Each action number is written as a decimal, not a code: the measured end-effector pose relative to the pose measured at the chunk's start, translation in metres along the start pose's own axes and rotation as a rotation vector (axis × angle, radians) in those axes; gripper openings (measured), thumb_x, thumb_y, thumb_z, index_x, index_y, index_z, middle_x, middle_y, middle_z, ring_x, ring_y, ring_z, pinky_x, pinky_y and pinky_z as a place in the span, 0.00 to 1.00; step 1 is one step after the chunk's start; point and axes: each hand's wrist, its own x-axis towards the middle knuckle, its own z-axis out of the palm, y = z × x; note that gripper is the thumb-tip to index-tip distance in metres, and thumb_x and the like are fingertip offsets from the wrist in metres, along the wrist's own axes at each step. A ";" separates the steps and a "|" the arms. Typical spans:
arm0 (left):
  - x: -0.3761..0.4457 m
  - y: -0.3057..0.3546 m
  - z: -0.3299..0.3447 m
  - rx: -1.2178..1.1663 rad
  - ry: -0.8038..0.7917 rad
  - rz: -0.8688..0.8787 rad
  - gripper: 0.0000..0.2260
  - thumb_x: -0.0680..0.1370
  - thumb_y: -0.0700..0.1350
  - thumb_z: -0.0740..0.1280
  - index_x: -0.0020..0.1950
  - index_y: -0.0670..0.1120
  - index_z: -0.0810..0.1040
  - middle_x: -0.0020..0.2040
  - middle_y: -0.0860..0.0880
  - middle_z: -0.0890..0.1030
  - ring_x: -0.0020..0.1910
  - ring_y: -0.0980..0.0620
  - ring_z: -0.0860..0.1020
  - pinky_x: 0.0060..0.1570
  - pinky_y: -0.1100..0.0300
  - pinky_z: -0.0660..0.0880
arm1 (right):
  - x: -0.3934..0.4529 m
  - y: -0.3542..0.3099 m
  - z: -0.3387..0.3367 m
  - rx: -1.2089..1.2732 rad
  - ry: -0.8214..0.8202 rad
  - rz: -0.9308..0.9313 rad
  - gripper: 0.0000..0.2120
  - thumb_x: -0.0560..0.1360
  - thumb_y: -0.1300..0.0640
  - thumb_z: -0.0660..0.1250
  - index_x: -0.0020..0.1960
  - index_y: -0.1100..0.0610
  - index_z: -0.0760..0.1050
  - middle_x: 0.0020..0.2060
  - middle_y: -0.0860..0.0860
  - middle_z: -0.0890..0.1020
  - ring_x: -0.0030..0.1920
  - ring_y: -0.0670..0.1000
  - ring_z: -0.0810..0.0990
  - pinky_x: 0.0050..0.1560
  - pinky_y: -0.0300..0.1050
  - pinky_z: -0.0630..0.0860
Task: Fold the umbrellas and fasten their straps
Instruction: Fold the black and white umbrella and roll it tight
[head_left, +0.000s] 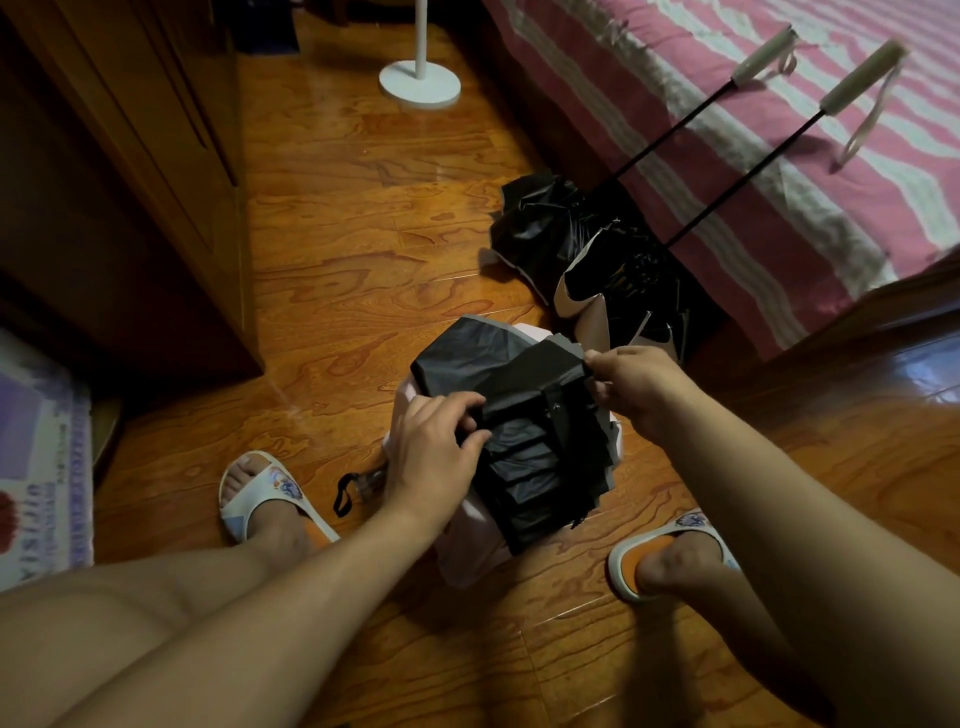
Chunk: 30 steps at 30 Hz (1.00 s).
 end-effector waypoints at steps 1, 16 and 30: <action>0.000 -0.002 0.000 0.039 -0.004 0.021 0.16 0.73 0.45 0.78 0.60 0.50 0.82 0.47 0.54 0.79 0.53 0.51 0.75 0.61 0.56 0.70 | -0.002 0.001 -0.001 0.003 0.002 0.001 0.09 0.82 0.57 0.67 0.57 0.63 0.79 0.49 0.58 0.84 0.45 0.53 0.83 0.52 0.46 0.81; -0.002 -0.003 -0.001 0.256 -0.095 0.385 0.07 0.73 0.37 0.74 0.46 0.45 0.78 0.48 0.50 0.77 0.49 0.49 0.75 0.50 0.52 0.74 | -0.017 0.009 0.003 -0.014 -0.020 0.114 0.11 0.79 0.59 0.70 0.57 0.63 0.73 0.49 0.61 0.83 0.44 0.58 0.87 0.48 0.53 0.85; -0.015 -0.036 -0.020 0.411 -0.411 0.615 0.16 0.81 0.49 0.65 0.68 0.51 0.80 0.67 0.56 0.79 0.70 0.50 0.71 0.69 0.51 0.67 | -0.033 0.093 0.026 -0.147 0.157 0.033 0.16 0.75 0.46 0.74 0.55 0.54 0.74 0.49 0.54 0.82 0.50 0.53 0.82 0.51 0.54 0.81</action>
